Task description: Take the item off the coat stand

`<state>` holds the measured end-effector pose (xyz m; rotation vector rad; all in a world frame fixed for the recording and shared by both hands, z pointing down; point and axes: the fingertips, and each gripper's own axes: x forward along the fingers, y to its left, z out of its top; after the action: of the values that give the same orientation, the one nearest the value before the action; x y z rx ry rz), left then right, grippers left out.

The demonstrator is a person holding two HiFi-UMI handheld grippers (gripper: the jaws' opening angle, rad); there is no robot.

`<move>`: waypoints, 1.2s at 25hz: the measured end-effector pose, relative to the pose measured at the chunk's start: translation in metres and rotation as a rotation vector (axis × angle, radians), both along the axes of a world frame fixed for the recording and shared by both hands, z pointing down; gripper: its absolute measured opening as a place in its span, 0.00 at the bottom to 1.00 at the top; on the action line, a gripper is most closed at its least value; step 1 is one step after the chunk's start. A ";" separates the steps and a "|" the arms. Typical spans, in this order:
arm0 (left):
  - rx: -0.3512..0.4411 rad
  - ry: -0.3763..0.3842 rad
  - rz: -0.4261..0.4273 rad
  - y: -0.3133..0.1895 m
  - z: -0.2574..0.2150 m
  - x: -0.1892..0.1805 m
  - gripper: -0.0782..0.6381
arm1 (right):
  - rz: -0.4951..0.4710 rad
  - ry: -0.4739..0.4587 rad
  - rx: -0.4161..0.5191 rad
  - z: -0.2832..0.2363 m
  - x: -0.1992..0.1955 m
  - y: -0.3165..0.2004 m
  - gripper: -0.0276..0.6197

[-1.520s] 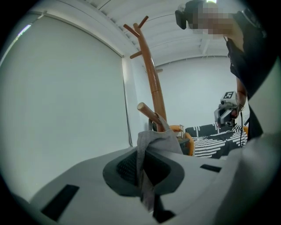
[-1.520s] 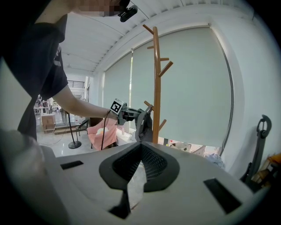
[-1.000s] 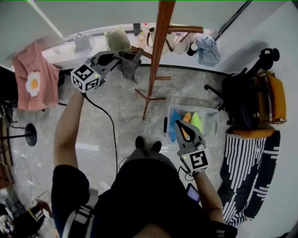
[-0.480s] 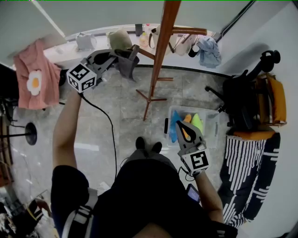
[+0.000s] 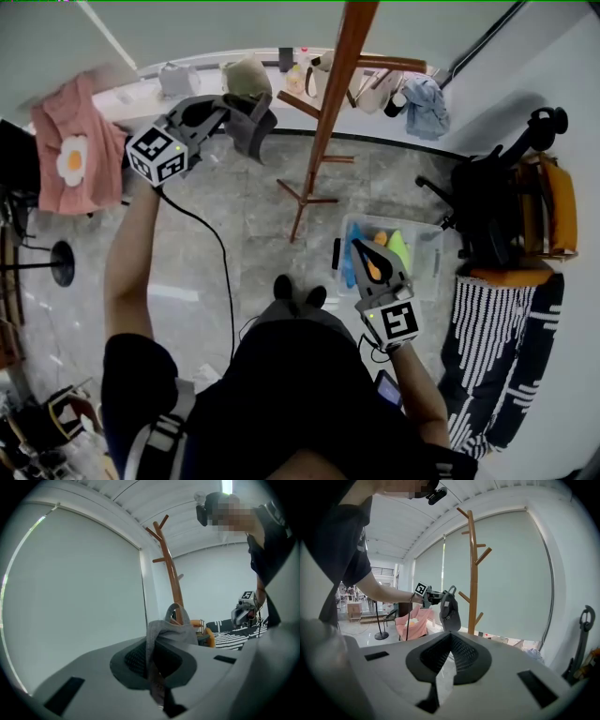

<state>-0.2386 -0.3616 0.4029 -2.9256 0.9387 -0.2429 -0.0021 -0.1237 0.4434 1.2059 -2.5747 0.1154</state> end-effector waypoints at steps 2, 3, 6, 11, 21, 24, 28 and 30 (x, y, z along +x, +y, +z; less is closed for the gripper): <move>0.004 0.002 -0.008 0.003 -0.002 -0.004 0.15 | -0.015 -0.003 0.005 -0.002 -0.006 -0.001 0.07; 0.007 0.002 -0.012 0.004 -0.004 -0.005 0.15 | -0.020 -0.005 0.009 -0.003 -0.009 -0.002 0.07; 0.014 0.004 -0.027 0.010 -0.010 -0.010 0.15 | -0.031 -0.012 0.015 -0.006 -0.015 -0.003 0.07; 0.018 0.012 -0.066 0.023 -0.021 -0.017 0.15 | -0.058 -0.012 0.027 -0.009 -0.025 -0.001 0.07; 0.048 0.045 -0.161 0.057 -0.041 -0.023 0.15 | -0.073 -0.013 0.053 -0.017 -0.041 -0.002 0.07; 0.052 0.049 -0.202 0.068 -0.043 -0.021 0.15 | -0.072 -0.010 0.065 -0.019 -0.042 -0.002 0.07; 0.068 0.059 -0.253 0.082 -0.049 -0.016 0.15 | -0.064 -0.008 0.069 -0.020 -0.040 -0.002 0.07; 0.077 0.065 -0.285 0.087 -0.054 -0.015 0.15 | -0.056 -0.006 0.070 -0.021 -0.040 -0.003 0.07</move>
<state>-0.2536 -0.2747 0.3491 -2.7382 1.3433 -0.1221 -0.0416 -0.1270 0.4224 1.1580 -2.6352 0.0167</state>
